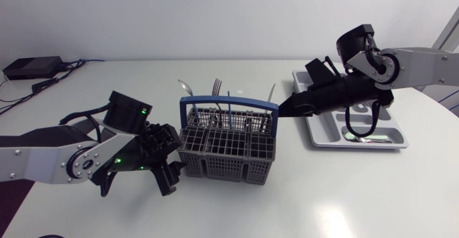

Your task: Unload the cutlery basket into the drawer organizer.

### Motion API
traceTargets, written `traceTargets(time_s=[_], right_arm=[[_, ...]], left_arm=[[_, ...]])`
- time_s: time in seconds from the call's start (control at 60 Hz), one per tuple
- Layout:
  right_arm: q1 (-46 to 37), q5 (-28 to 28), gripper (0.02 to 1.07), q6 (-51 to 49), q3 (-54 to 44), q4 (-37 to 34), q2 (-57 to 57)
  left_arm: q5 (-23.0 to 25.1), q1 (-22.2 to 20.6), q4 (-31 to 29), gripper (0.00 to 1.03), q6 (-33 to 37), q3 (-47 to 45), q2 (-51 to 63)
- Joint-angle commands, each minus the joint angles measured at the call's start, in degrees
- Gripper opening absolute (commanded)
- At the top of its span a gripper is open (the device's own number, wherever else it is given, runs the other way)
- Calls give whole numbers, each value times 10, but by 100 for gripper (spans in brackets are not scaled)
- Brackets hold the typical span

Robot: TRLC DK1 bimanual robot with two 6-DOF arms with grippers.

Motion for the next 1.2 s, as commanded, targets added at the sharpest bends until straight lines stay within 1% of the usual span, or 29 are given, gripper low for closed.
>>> traceTargets(time_s=[0.0,0.033,0.067,0.083,0.15,0.2,0.217,0.283,0.45,0.55,0.7,0.783,0.8,0.867,0.9,0.983,1.083,1.1,1.183], right_arm=[[10,-2,13,11,-29,-8,-4],[12,-1,13,11,-35,-8,-10],[13,-1,13,11,-41,-11,-17],[14,-1,13,11,-42,-12,-20],[16,0,13,11,-51,-14,-32],[20,0,13,11,-58,-16,-38],[21,1,13,11,-59,-17,-39],[30,2,13,11,-68,-20,-46],[72,17,13,17,-92,-27,-74],[80,44,13,33,-99,-22,-103],[31,44,13,30,-94,-41,-154],[-9,42,13,10,-94,-63,-178],[-15,43,13,6,-95,-66,-180],[-46,44,13,-14,-103,-70,-179],[-57,44,13,-22,-107,-68,-172],[-83,45,13,-36,-119,-48,-139],[-99,46,13,-35,-128,-3,-83],[-98,46,13,-31,-132,14,-68],[-91,51,13,-15,-138,54,-37]], left_arm=[[-10,12,21,87,17,24,36],[-10,13,25,87,18,31,44],[-10,14,26,84,18,34,48],[-10,14,30,78,18,38,52],[-10,16,33,68,18,48,59],[-10,19,34,59,17,60,67],[-10,21,34,58,17,63,70],[-10,22,37,55,17,74,81],[-10,28,44,55,18,121,132],[-16,39,44,55,23,146,151],[-15,75,41,55,34,131,121],[-2,94,33,55,42,99,77],[3,95,26,54,43,90,63],[10,95,16,41,48,64,28],[12,92,14,37,47,53,16],[12,61,4,24,45,30,-9],[12,24,3,21,40,27,-2],[11,18,5,21,40,31,8],[11,9,12,21,40,53,45]])
